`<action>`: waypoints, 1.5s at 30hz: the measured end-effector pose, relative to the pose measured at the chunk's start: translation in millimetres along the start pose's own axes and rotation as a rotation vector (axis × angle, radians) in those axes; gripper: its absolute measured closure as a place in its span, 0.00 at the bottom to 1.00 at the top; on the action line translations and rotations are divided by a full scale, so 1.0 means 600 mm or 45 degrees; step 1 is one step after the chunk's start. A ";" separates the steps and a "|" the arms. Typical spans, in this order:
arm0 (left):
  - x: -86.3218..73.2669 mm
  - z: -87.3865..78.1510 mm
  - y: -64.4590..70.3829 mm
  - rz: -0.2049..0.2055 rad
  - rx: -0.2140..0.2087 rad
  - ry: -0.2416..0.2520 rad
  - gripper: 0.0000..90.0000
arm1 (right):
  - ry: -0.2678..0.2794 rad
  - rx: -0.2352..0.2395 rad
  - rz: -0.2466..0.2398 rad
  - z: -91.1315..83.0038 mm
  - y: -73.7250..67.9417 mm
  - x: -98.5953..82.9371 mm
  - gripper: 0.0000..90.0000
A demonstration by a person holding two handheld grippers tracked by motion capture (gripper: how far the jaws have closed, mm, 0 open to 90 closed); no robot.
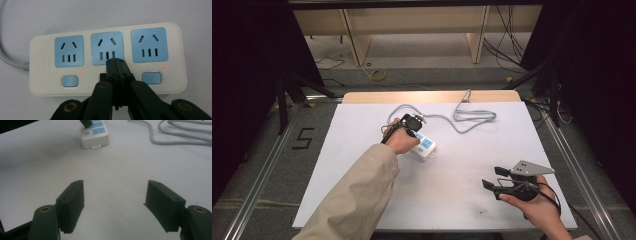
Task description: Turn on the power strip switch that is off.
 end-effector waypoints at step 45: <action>-0.017 -0.095 -0.058 -0.130 -0.103 0.446 0.52 | 0.002 -0.002 0.000 0.000 0.001 0.000 0.35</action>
Point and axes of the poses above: each handheld gripper's, and its own axes: z roughly forward along the jaws, x roughly out of its top, y roughly to its right, the point moved 5 cm from there along z, roughly forward along the jaws, and after that the axes turned 5 degrees about -z, right-handed, at the moved point
